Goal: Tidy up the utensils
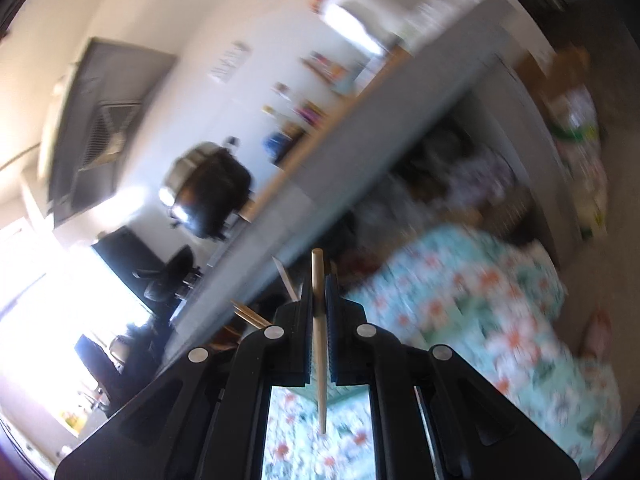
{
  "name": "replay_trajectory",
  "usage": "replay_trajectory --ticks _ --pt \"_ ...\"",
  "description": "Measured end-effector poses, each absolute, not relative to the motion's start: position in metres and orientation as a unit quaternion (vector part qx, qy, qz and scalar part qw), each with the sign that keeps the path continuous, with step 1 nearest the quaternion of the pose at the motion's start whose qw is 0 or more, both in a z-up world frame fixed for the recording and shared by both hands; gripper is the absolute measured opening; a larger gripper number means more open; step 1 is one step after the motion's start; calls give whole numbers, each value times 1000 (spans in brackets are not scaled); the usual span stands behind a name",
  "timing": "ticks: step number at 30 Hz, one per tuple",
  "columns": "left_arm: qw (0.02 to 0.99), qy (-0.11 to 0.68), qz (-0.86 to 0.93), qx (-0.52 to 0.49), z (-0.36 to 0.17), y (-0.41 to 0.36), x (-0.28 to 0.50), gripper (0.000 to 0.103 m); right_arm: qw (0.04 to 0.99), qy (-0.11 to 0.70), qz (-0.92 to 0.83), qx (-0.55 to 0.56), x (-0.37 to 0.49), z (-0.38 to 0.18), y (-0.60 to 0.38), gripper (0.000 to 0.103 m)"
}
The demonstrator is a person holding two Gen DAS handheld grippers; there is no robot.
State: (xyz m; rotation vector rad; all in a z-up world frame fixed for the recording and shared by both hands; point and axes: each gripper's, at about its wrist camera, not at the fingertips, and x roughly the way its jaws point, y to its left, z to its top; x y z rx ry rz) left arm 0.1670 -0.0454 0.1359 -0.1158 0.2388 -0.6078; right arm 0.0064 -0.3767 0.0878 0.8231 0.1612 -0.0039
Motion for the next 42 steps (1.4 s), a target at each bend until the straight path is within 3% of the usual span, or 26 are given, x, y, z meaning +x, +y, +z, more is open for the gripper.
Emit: replay_trajectory --ticks 8,13,26,32,34,35,42 --pt "943 168 -284 -41 85 -17 133 89 943 29 63 325 44 187 -360 6" --pt "942 186 -278 -30 62 -9 122 91 959 32 61 276 85 216 -344 6" --pt "949 185 -251 -46 52 3 127 94 978 109 25 174 179 193 -301 6" --pt "949 190 -246 -44 49 -1 127 94 970 201 38 128 205 156 -283 8" --pt "949 192 -246 -45 48 -2 126 94 971 206 28 120 201 150 -282 19" --pt "949 193 -245 -44 49 -2 126 94 971 201 28 125 196 150 -284 29" --pt "952 192 -237 -35 53 -9 119 94 977 149 19 149 135 161 -300 43"
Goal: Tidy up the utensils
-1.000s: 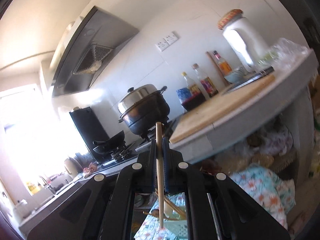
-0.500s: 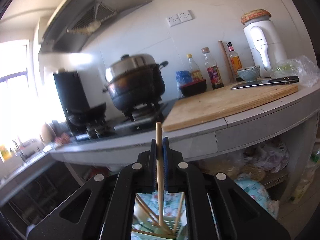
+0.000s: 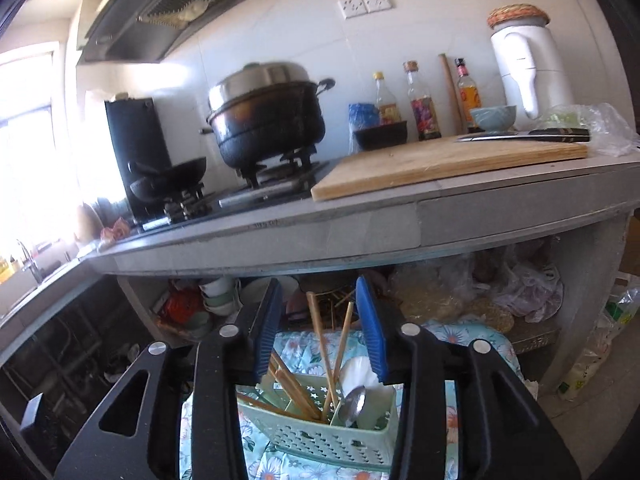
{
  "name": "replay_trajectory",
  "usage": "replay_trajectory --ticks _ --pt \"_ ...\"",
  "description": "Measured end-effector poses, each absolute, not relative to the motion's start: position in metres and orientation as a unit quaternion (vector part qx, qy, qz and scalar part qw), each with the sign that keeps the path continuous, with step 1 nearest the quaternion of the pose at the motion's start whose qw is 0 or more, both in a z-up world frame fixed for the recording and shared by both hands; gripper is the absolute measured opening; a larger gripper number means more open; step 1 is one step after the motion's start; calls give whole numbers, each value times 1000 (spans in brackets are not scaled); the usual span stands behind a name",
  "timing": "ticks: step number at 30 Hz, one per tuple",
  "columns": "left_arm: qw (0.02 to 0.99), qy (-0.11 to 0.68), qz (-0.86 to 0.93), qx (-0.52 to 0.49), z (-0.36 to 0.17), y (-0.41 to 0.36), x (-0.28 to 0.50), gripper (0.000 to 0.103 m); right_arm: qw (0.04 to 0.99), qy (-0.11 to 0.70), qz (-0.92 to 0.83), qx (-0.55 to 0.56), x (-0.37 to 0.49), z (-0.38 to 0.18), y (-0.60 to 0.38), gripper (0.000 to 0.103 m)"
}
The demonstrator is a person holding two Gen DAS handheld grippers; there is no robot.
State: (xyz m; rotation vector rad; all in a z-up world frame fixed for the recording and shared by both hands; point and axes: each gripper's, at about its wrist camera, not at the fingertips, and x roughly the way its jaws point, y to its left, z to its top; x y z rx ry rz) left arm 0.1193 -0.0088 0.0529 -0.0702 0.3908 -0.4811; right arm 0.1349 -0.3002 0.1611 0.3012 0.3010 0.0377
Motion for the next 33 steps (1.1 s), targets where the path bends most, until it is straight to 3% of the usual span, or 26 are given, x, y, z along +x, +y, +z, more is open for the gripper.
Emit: replay_trajectory --ticks 1,4,6,9,18,33 --pt "952 193 -235 -34 53 -10 118 94 979 145 9 143 122 160 -299 46" --pt "954 195 -227 -31 56 -14 114 94 982 151 -26 113 94 148 -290 64" --pt "957 196 -213 -24 59 -18 111 94 981 163 -52 93 80 133 -281 82" --pt "960 198 -198 -16 61 -22 106 94 975 188 -95 70 66 106 -267 97" --pt "969 219 -109 29 59 -31 101 94 940 296 -159 55 60 35 -240 97" --pt "972 221 -16 78 57 -23 107 94 924 308 -220 45 67 31 -232 97"
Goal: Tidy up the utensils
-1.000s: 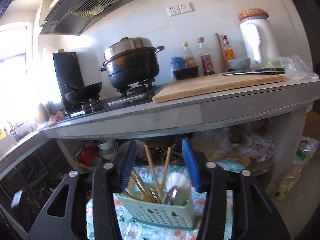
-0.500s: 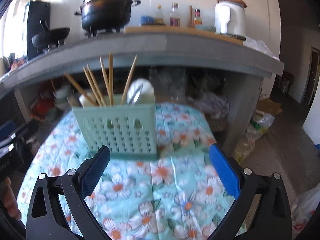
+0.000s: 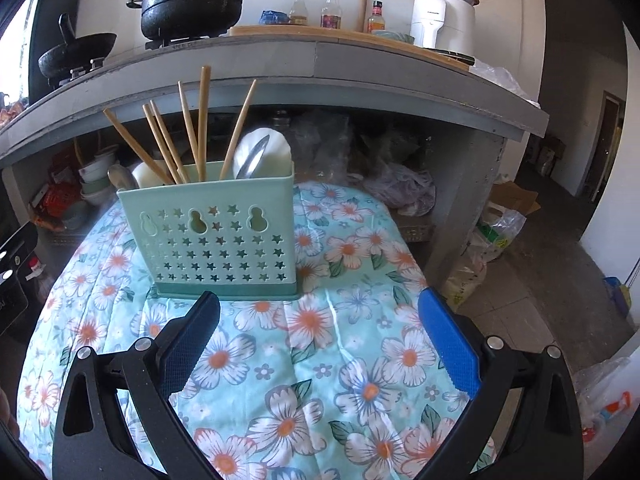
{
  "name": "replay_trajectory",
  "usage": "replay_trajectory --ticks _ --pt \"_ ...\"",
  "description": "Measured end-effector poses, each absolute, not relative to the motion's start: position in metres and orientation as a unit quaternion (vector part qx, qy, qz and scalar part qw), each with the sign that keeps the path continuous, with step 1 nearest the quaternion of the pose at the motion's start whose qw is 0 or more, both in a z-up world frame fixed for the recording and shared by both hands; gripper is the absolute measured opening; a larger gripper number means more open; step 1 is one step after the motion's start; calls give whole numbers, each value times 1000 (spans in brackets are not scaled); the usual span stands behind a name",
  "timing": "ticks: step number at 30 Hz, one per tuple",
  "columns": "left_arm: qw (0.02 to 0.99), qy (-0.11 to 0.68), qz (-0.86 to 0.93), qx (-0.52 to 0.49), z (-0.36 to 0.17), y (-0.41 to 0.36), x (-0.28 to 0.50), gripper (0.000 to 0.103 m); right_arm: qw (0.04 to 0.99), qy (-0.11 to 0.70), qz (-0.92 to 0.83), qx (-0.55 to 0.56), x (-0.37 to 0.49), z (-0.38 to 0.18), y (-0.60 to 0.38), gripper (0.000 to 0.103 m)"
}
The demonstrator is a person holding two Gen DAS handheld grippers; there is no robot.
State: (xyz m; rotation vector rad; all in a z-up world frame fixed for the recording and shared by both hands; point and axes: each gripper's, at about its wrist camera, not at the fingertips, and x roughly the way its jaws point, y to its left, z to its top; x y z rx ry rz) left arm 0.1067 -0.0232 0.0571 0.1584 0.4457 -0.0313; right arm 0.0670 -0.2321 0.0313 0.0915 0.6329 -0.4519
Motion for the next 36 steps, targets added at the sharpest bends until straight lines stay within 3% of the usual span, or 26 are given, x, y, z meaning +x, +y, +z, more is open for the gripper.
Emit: replay_trajectory --ticks 36 --pt "965 257 -6 52 50 -17 118 94 925 308 -217 54 74 35 -230 97"
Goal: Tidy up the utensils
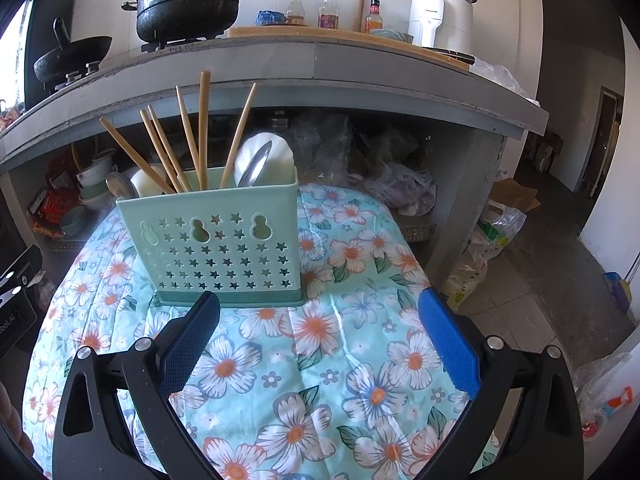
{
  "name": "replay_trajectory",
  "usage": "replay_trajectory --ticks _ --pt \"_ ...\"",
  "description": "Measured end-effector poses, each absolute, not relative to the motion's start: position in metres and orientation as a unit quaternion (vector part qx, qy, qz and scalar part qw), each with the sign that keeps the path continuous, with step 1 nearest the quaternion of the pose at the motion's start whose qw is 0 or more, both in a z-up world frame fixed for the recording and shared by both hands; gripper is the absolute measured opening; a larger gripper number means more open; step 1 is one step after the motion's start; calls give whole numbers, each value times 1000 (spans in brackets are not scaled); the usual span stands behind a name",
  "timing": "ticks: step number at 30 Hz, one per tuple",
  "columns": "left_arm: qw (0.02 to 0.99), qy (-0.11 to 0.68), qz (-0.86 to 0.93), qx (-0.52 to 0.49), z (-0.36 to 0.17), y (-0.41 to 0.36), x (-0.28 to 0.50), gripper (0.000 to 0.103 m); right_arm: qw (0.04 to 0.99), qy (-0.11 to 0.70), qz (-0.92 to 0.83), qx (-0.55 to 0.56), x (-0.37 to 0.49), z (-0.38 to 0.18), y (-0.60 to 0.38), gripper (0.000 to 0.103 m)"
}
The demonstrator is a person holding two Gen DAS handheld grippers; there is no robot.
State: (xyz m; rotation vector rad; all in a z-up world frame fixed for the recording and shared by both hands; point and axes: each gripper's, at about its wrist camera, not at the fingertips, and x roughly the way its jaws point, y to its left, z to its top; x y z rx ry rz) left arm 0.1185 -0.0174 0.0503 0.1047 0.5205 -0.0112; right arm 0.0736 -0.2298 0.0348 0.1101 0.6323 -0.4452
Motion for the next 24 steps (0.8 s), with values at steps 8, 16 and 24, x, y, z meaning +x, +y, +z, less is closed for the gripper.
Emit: replay_trajectory --ticks 8,16,24 --pt "964 260 -8 53 50 -18 119 94 925 307 -217 52 73 35 -228 97" --pt "964 263 -7 51 48 -16 120 95 926 307 -215 49 74 36 -226 97" --pt "963 263 -6 51 48 -15 121 94 925 308 -216 47 74 36 -226 97"
